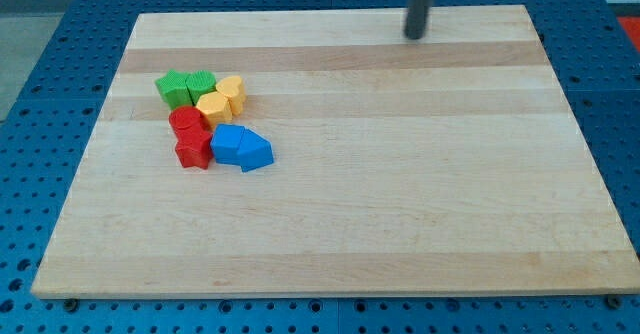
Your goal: Push the blue blocks into the red star
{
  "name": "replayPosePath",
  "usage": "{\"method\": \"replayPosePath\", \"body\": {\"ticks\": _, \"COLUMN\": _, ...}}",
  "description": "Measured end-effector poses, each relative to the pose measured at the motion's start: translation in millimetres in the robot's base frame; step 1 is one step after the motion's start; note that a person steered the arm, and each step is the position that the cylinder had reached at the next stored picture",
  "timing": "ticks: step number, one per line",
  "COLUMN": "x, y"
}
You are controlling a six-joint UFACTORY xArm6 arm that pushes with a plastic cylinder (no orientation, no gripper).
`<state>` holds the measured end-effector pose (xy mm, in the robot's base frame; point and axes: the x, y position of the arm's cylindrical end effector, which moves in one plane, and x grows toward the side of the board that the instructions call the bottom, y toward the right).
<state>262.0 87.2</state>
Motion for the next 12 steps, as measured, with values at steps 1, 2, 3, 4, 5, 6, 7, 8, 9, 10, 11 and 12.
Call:
{"method": "replayPosePath", "body": {"ticks": 1, "x": 80, "y": 22}}
{"method": "replayPosePath", "body": {"ticks": 2, "x": 178, "y": 61}}
{"method": "replayPosePath", "body": {"ticks": 3, "x": 275, "y": 23}}
{"method": "replayPosePath", "body": {"ticks": 4, "x": 319, "y": -76}}
{"method": "replayPosePath", "body": {"ticks": 5, "x": 296, "y": -192}}
{"method": "replayPosePath", "body": {"ticks": 6, "x": 270, "y": -207}}
{"method": "replayPosePath", "body": {"ticks": 7, "x": 255, "y": -203}}
{"method": "replayPosePath", "body": {"ticks": 8, "x": 237, "y": -190}}
{"method": "replayPosePath", "body": {"ticks": 9, "x": 227, "y": -173}}
{"method": "replayPosePath", "body": {"ticks": 10, "x": 227, "y": -169}}
{"method": "replayPosePath", "body": {"ticks": 11, "x": 227, "y": -163}}
{"method": "replayPosePath", "body": {"ticks": 12, "x": 214, "y": -161}}
